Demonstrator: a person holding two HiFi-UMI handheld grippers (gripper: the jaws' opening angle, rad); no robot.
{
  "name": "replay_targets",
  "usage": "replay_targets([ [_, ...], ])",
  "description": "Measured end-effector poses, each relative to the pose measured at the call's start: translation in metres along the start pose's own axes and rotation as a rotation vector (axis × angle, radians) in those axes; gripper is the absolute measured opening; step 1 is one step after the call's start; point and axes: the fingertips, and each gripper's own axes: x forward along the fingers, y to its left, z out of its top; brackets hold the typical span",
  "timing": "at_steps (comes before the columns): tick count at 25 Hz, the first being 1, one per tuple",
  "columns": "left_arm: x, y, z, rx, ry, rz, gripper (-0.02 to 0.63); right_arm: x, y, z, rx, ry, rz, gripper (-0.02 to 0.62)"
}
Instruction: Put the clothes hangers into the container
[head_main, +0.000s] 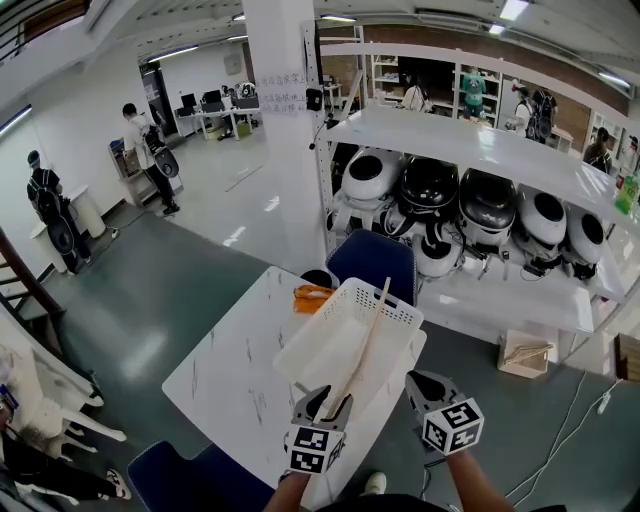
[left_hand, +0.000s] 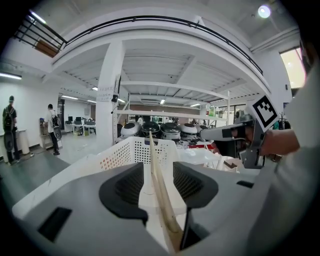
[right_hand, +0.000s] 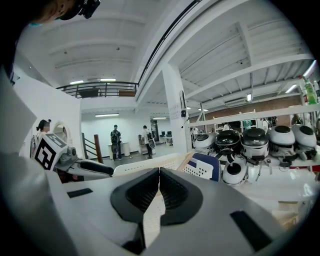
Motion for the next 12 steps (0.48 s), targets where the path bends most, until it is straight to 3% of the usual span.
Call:
replay_targets([
  [12, -0.030, 0.001, 0.000, 0.010, -0.026, 0.005, 0.175, -0.013, 0.025, 0.000, -0.004, -0.009, 0.004, 0.018],
])
